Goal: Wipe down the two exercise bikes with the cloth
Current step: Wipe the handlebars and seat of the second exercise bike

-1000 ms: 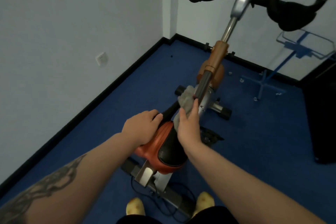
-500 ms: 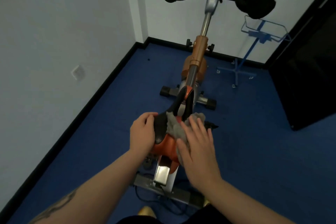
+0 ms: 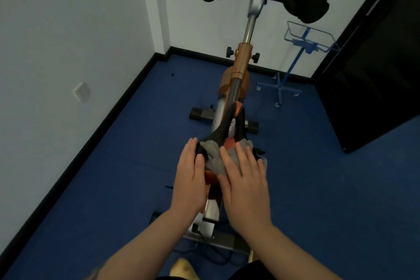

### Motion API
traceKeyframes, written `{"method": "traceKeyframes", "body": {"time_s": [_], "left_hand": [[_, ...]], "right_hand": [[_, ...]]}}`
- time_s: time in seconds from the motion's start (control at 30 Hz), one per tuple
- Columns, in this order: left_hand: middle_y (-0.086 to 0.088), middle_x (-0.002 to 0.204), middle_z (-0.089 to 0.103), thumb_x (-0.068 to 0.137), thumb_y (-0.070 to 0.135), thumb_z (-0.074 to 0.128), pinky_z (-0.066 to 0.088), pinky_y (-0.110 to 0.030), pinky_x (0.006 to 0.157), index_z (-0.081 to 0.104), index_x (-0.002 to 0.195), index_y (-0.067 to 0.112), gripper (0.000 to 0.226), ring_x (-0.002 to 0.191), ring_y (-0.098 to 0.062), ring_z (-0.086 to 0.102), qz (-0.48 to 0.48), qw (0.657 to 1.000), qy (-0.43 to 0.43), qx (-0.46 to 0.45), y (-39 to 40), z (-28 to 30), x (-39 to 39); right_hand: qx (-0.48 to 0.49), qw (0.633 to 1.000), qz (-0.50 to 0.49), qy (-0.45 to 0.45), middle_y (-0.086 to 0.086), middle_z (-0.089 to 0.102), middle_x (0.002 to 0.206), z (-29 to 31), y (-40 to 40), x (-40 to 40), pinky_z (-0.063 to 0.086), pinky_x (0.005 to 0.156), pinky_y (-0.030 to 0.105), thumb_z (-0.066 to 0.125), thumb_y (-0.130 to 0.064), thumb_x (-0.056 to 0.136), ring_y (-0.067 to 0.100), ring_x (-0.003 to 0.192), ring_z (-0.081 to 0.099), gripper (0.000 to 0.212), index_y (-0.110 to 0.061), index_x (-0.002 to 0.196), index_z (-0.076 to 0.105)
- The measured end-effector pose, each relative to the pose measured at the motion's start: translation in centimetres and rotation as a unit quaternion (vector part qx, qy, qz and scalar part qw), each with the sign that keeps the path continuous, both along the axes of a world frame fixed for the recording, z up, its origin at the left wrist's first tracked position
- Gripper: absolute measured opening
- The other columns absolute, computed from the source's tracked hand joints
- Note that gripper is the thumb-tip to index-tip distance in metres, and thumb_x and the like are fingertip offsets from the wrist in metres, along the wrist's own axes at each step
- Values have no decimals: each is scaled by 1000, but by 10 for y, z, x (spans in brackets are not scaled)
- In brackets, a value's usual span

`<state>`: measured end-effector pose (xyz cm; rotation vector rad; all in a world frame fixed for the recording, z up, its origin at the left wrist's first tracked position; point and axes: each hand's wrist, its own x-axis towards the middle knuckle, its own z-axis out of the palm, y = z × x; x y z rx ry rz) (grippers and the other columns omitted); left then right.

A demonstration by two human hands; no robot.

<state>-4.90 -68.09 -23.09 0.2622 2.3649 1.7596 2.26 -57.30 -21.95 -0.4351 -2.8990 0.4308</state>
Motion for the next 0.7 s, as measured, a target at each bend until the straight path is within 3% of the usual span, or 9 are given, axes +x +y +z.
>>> {"method": "traceKeyframes", "body": {"time_s": [0.2, 0.27, 0.37, 0.43, 0.5, 0.57, 0.6, 0.7], "left_hand": [[1, 153, 37, 103, 13, 38, 17, -33, 121, 40, 146, 14, 43, 144, -11, 25, -76, 977, 125, -153, 4, 12, -17], [0, 151, 41, 102, 17, 40, 20, -31, 119, 43, 145, 16, 43, 142, -12, 30, -108, 967, 140, -181, 13, 19, -27], [1, 142, 52, 101, 21, 43, 36, -36, 110, 49, 140, 20, 40, 131, -14, 45, -85, 957, 164, -226, 28, 22, -32], [0, 134, 60, 98, 18, 45, 46, -41, 99, 57, 134, 20, 38, 123, -16, 54, -32, 956, 182, -229, 32, 20, -28], [-1, 129, 64, 96, 14, 46, 50, -43, 92, 62, 129, 19, 37, 117, -18, 59, 0, 955, 199, -218, 35, 18, -26], [1, 125, 65, 96, 15, 44, 51, -42, 88, 62, 127, 20, 36, 112, -17, 60, -4, 951, 212, -225, 35, 18, -24], [2, 123, 65, 96, 16, 44, 51, -40, 85, 61, 127, 20, 36, 109, -17, 61, -10, 948, 217, -233, 34, 18, -24], [5, 119, 63, 95, 20, 42, 47, -34, 73, 57, 128, 25, 37, 99, -17, 60, -23, 936, 214, -279, 32, 22, -35]], "right_hand": [[-131, 983, -122, -33, -4, 19, 161, 18, 20, -60, 25, 116, 40, 31, -45, 102, 15, 146, 21, 48, -31, 148, 36], [-193, 966, -167, 49, -9, 23, 159, 8, 8, -38, 24, 116, 33, 35, -45, 101, 8, 145, 18, 47, -34, 146, 37], [-344, 888, -238, 193, -16, 22, 155, -3, -26, -5, 13, 104, 7, 41, -44, 100, -2, 141, 13, 46, -37, 145, 36], [-379, 866, -271, 184, -10, 35, 149, -6, -12, -18, 25, 105, 15, 44, -39, 100, 7, 137, 31, 40, -31, 139, 46], [-426, 847, -304, 89, 1, 56, 131, 0, 26, -45, 41, 99, 33, 42, -38, 101, 19, 119, 52, 34, -23, 128, 56], [-514, 803, -301, 8, 8, 62, 122, 14, 56, -63, 44, 99, 39, 40, -39, 102, 26, 113, 57, 38, -15, 126, 58], [-520, 801, -296, -14, 10, 62, 123, 16, 61, -66, 44, 99, 39, 39, -40, 102, 27, 113, 57, 41, -14, 128, 57], [-369, 891, -265, 8, 3, 56, 132, 9, 33, -48, 41, 89, 35, 33, -47, 101, 25, 119, 53, 46, -23, 138, 44]]}}
